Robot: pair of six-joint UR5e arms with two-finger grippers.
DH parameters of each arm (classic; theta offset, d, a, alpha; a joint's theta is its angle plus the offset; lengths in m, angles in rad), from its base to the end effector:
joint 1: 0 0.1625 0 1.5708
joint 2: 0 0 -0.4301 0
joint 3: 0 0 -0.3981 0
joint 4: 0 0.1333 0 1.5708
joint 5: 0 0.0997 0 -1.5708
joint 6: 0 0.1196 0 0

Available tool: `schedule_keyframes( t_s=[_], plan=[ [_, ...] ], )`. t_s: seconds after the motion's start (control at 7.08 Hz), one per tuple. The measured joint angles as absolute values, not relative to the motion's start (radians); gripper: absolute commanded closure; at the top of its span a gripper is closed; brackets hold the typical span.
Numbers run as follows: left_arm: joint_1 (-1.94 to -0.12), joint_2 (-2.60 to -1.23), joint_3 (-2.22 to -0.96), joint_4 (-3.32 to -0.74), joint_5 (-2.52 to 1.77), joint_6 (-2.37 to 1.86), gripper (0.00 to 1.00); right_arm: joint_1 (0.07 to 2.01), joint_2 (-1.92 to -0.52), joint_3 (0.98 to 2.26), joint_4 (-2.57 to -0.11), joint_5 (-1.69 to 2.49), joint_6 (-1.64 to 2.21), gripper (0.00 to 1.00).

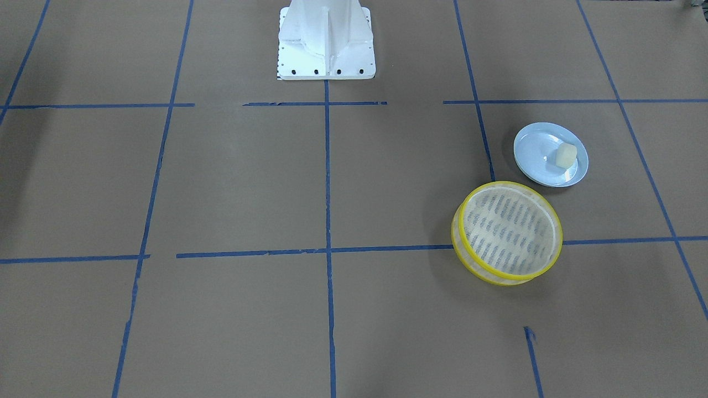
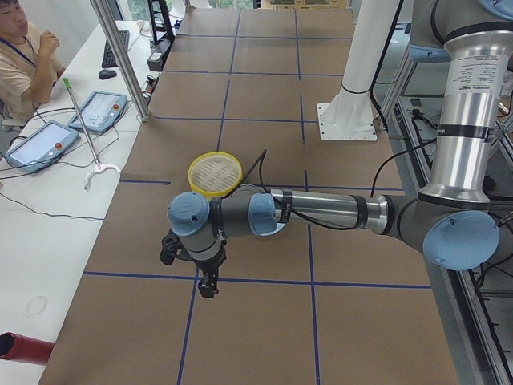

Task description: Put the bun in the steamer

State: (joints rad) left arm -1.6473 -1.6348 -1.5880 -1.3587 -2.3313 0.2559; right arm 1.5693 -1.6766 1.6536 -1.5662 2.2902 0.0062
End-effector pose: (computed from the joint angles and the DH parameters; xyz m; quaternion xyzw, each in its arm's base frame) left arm -0.0898 -0.5065 0.6583 0.0014 0.3753 0.0588 0.9250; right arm 0.0538 -0.4507 0.6911 -0.0100 -0.3519 0.0054 0.9360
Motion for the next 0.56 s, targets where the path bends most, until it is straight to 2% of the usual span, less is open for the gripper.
schedule_keyframes(
  t_s=[0.42, 0.56],
  plan=[
    [-1.569, -1.632, -1.640, -1.490, -2.330, 0.181, 0.00, 1.569, -1.677, 1.654, -1.566, 2.290, 0.006, 0.00],
    [-1.483, -1.632, -1.673, -1.531, -2.325, 0.082, 0.10, 1.569, -1.677, 1.654, -1.566, 2.290, 0.006, 0.00]
  ],
)
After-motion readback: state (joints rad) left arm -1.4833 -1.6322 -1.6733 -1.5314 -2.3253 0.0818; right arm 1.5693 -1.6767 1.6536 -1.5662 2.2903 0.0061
